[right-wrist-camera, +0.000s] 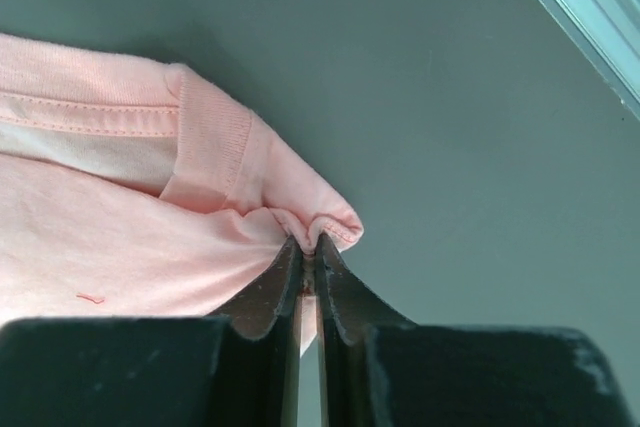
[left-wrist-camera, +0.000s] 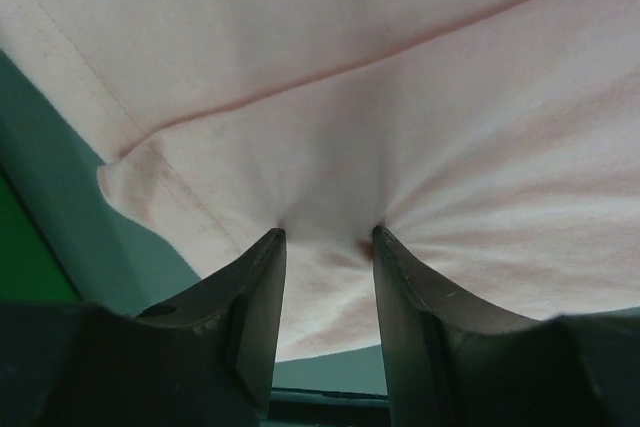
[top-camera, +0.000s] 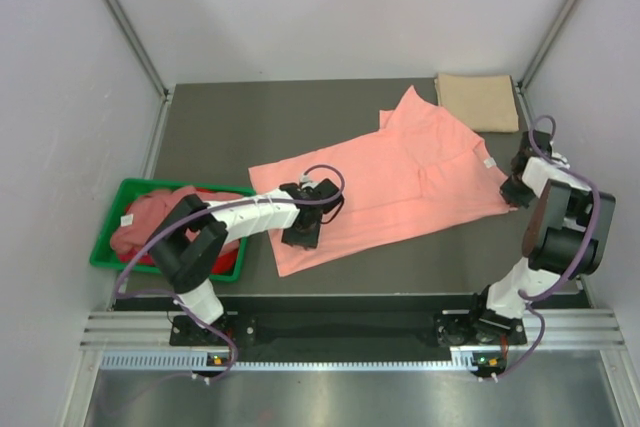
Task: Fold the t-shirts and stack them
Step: Fold the tshirt
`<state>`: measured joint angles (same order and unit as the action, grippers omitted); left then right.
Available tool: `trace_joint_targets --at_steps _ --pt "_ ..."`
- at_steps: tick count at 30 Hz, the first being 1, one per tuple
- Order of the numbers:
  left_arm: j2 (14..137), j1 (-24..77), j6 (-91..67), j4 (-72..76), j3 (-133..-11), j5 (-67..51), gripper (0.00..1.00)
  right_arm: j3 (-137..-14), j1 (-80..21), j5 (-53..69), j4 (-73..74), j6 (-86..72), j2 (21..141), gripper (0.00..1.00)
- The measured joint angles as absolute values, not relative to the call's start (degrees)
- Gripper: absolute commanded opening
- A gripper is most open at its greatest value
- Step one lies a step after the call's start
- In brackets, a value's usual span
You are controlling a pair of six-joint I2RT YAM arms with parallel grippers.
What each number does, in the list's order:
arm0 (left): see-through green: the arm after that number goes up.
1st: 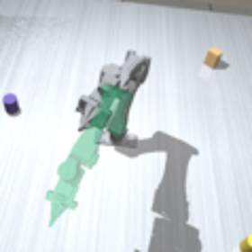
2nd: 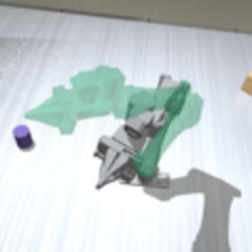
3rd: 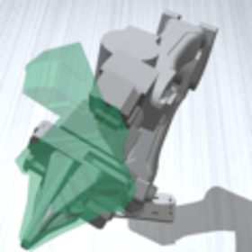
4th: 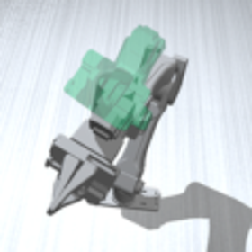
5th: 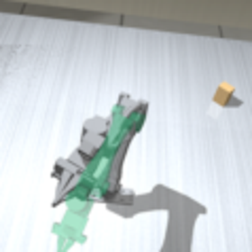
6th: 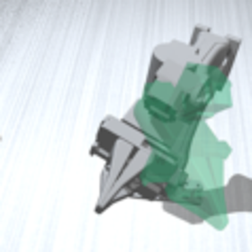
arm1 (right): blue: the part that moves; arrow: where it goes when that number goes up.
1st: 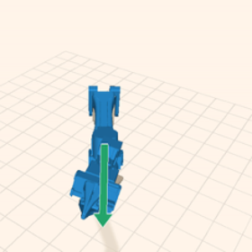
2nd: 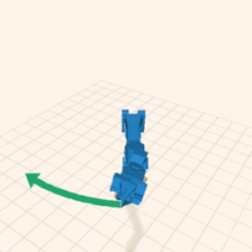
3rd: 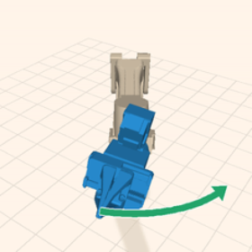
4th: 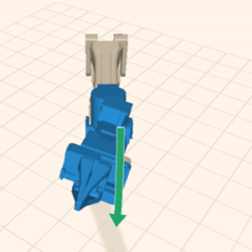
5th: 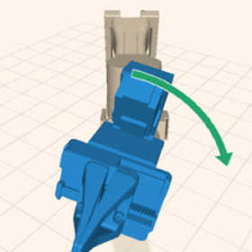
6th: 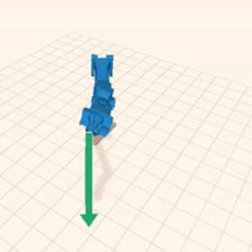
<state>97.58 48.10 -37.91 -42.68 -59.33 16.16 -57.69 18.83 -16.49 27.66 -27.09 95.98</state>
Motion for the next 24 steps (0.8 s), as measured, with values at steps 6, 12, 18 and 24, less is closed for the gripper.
trace_joint_targets --at_steps 6,12,18,24 --pt "97.7 48.3 -36.6 -54.6 -67.2 18.3 0.50 -62.0 17.8 -18.3 32.7 -25.5 96.9 0.36" --pt "97.6 48.2 -31.4 -49.1 -84.0 13.4 0.51 -66.2 17.4 -14.1 33.0 -22.5 93.7 0.39" --pt "102.2 48.1 -29.1 -34.1 -88.5 5.4 0.49 -70.6 15.0 -1.6 28.2 -17.0 95.7 0.39" --pt "116.2 48.0 -28.7 -21.6 -95.3 -1.4 0.45 -80.8 13.0 7.3 25.7 -10.8 106.4 0.37"
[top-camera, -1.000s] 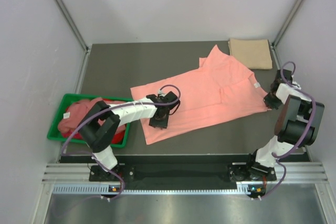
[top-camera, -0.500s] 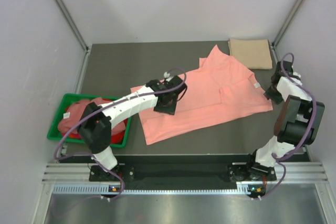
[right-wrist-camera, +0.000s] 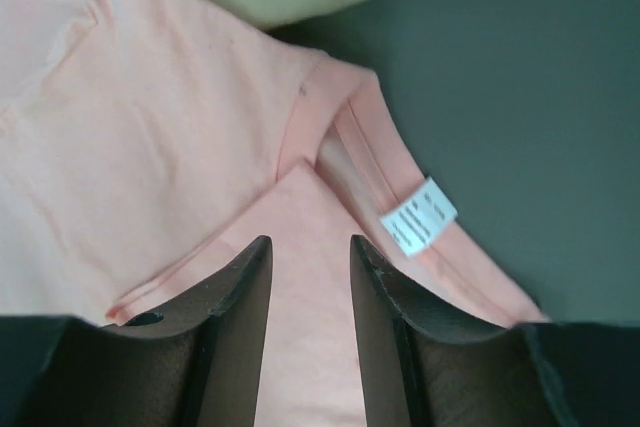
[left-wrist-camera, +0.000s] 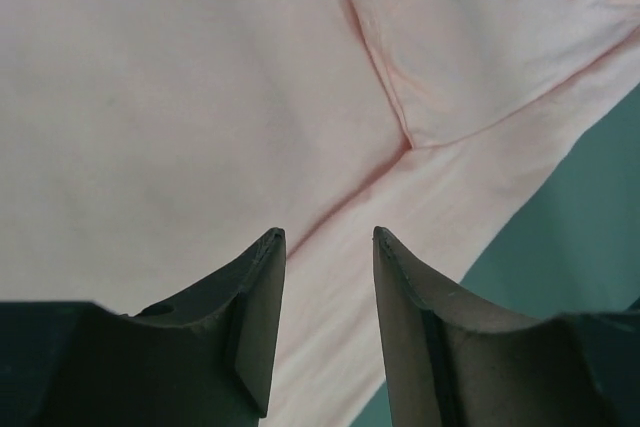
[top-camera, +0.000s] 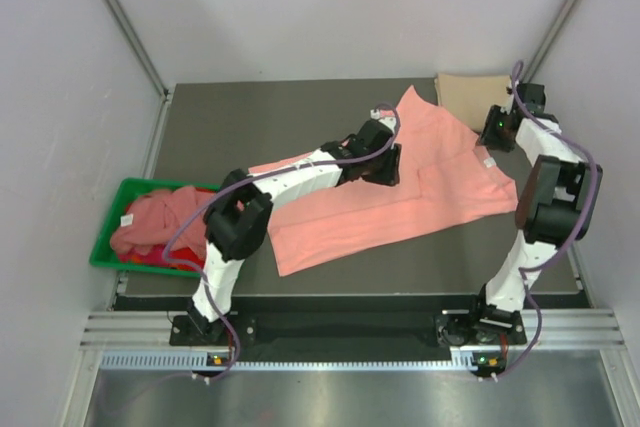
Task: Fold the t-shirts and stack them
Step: Fold the tshirt
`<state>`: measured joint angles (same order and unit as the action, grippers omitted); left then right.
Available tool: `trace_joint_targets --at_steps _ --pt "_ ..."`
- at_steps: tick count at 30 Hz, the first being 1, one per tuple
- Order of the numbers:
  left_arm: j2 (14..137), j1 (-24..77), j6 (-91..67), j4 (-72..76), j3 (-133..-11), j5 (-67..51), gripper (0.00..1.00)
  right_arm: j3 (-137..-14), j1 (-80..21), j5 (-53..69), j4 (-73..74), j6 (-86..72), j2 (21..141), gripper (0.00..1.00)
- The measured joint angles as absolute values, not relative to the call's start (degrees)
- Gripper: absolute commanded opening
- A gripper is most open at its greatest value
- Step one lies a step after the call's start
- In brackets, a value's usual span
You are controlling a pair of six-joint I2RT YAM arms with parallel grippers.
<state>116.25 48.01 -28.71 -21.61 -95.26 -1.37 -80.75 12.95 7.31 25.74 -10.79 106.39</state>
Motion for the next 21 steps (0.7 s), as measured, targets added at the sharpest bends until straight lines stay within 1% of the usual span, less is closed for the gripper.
trace_joint_targets --at_steps 3,7,15,21 --pt "122.6 48.0 -28.5 -17.2 -97.9 -3.9 0.45 -85.3 12.8 9.5 26.6 -7.1 111.6 0.34" --pt "127.4 48.0 -28.4 -13.2 -100.4 -6.1 0.45 -88.9 12.7 11.3 28.4 -2.5 116.1 0.35" --pt "134.8 48.0 -28.8 -7.1 -107.1 -8.4 0.46 -91.7 12.5 12.0 29.9 3.2 119.2 0.35" --pt "139.2 48.0 -29.3 -6.0 -110.0 -8.5 0.46 -92.8 12.5 13.3 29.4 4.5 120.3 0.34"
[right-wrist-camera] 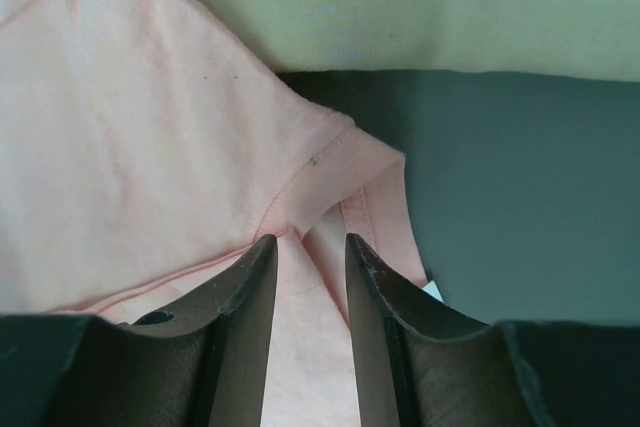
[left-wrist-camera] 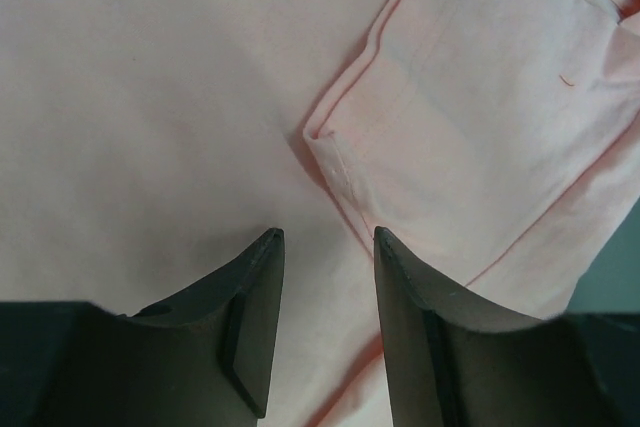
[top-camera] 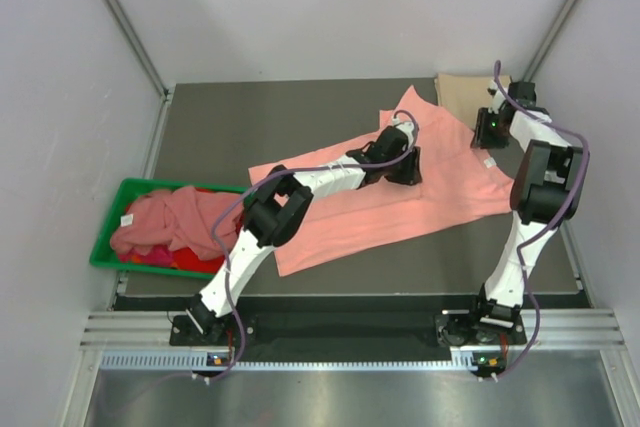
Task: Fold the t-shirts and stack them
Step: Fold the tshirt
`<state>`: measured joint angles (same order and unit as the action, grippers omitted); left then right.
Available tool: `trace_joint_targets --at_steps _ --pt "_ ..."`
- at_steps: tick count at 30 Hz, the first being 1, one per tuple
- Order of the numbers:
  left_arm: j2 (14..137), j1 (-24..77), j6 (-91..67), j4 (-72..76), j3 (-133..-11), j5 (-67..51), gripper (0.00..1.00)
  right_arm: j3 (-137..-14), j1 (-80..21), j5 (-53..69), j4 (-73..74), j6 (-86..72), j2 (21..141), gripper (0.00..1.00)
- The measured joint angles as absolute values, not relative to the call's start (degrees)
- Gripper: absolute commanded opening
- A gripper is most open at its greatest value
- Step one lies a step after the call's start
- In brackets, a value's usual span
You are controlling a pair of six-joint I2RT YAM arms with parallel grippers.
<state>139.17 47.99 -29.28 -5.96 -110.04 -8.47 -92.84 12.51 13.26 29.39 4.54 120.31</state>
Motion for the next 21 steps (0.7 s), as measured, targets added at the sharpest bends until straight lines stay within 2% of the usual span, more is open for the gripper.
trace_joint_targets --at_steps 7,11,12,14,15,18,21 --pt "141.2 47.9 -29.9 -5.5 -112.4 -8.9 0.43 -93.1 12.5 14.7 29.6 5.0 123.1 0.30" --pt "141.2 47.8 -30.1 -5.5 -112.4 -9.4 0.23 -93.1 12.5 15.3 29.4 5.4 123.2 0.24" --pt "141.2 47.8 -30.2 -5.5 -112.4 -9.6 0.13 -93.1 12.4 15.3 29.4 5.5 123.2 0.19" --pt "141.2 47.8 -30.3 -5.4 -112.4 -9.9 0.01 -93.1 12.3 15.3 29.4 5.6 123.2 0.13" --pt "141.2 47.8 -30.4 -5.4 -112.4 -10.1 0.00 -93.1 12.3 15.2 29.3 5.7 123.2 0.07" --pt "141.2 47.8 -30.4 -5.1 -112.4 -11.0 0.00 -93.1 12.1 15.1 29.3 5.8 123.2 0.00" --pt "141.2 47.8 -30.8 -4.6 -112.5 -12.1 0.00 -93.1 12.0 15.0 29.3 5.8 123.2 0.00"
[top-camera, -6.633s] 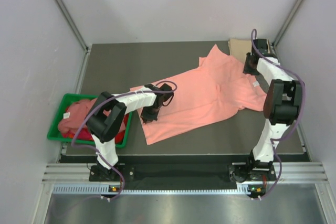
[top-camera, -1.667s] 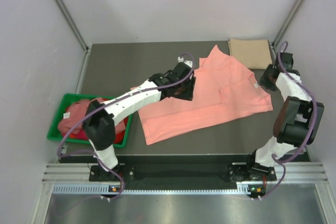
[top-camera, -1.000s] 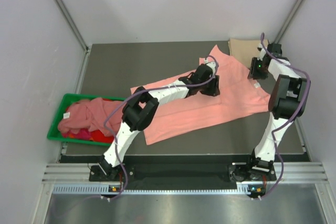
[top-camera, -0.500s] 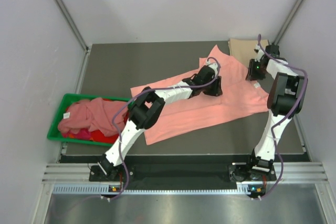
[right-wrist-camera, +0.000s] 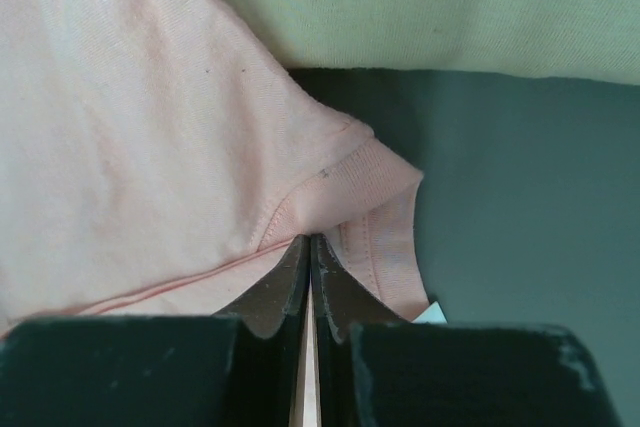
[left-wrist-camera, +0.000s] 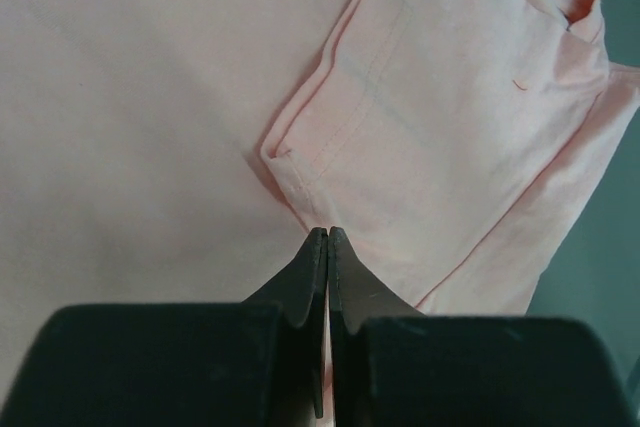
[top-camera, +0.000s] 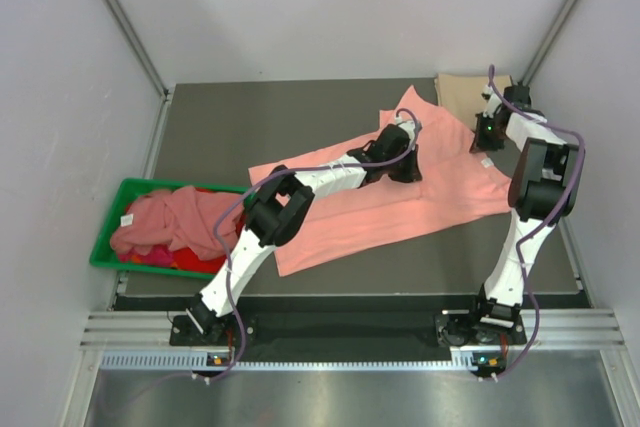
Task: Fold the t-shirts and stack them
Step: Fold the tshirt
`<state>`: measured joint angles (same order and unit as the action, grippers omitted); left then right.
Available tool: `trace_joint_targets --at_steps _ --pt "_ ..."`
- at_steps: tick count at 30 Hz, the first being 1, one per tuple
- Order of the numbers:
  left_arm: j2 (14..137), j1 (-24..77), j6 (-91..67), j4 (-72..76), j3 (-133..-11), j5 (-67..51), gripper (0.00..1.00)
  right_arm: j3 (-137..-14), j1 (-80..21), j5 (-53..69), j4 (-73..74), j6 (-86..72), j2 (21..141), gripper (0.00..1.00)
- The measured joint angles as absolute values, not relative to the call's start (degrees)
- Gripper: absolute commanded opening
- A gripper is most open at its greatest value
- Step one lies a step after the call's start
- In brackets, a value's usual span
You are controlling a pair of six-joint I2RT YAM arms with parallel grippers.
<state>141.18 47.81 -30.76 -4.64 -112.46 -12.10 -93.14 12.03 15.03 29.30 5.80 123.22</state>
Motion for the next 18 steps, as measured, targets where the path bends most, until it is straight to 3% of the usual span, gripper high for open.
trace_joint_targets --at_steps 3,6,8,10,11,12,18 --pt "141.2 47.8 -31.4 -4.6 -112.5 -12.6 0.00 -93.1 12.0 14.7 29.2 5.4 123.2 0.01" --pt "141.2 47.8 -31.6 -4.6 -112.5 -12.6 0.00 -93.1 12.0 14.2 29.2 4.6 123.2 0.18" --pt "141.2 47.8 -31.6 -4.6 -112.5 -12.6 0.00 -93.1 12.0 13.8 29.2 4.4 123.2 0.21" --pt "141.2 47.8 -31.6 -4.7 -112.5 -12.3 0.09 -93.1 12.0 13.4 29.2 4.4 123.2 0.22" --pt "141.2 47.8 -31.5 -4.7 -112.5 -12.1 0.22 -93.1 12.0 13.3 29.2 4.5 123.1 0.22" --pt "141.2 47.8 -31.5 -4.7 -112.5 -11.7 0.26 -93.1 12.0 13.2 29.2 4.5 123.1 0.23" --pt "141.2 47.4 -31.8 -5.8 -113.6 -9.8 0.35 -93.1 11.9 13.1 29.2 4.7 122.6 0.26"
